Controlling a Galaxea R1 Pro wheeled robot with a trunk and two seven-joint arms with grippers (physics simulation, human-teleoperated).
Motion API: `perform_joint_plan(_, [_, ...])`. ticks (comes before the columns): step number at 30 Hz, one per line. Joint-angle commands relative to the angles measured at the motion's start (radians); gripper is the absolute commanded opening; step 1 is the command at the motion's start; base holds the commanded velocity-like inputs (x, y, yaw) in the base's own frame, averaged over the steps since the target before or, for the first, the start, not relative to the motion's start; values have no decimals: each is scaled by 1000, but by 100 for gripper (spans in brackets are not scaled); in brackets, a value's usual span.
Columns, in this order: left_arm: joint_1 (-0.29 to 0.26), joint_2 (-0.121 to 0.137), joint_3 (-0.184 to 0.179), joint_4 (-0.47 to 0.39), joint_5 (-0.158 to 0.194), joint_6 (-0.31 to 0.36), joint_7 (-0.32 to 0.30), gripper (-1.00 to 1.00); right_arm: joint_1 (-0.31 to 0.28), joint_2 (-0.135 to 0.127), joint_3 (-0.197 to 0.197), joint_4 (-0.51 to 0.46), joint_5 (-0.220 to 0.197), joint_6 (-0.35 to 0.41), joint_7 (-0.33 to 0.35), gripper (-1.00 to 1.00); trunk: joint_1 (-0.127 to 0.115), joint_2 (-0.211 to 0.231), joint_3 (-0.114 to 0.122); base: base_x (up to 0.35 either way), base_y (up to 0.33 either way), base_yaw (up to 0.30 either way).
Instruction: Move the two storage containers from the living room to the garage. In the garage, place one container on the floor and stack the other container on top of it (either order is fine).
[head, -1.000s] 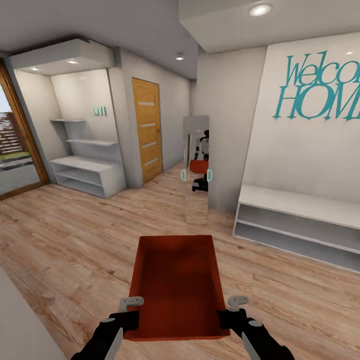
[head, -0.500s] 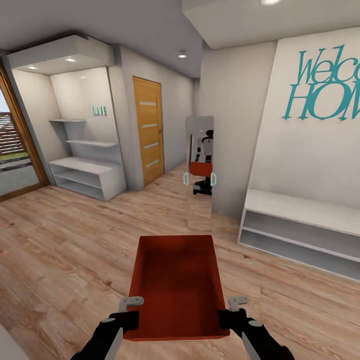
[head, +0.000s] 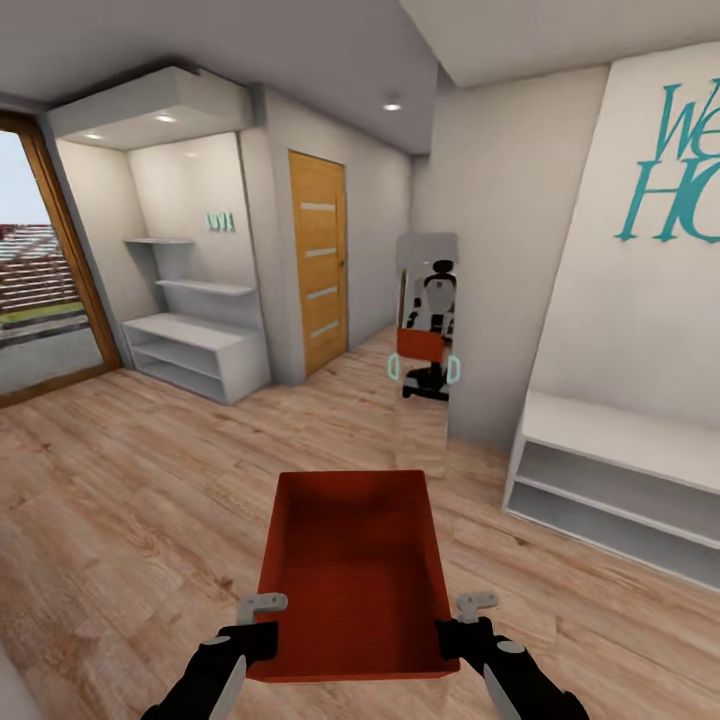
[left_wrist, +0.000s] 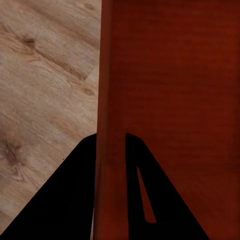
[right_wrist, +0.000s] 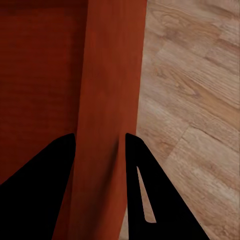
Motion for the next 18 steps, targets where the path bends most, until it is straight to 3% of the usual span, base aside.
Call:
perform_joint_plan(1, [0,3,-1,1,-18,8,15,-100,-1,-1,8,-5,-16,-10,22,-100,1,-1,-2,329,0,155])
perform_joint_plan(9, [0,2,-1,1,-18,8,15,-100,-1,-1,8,-5,-16,-10,22,-100,1,-1,-2,329,0,56])
perform_joint_plan(18, [0,4,-1,1,-18,8,15,-100,-1,-1,8,-5,-16,-10,22,-100,1,-1,-2,329,0,269])
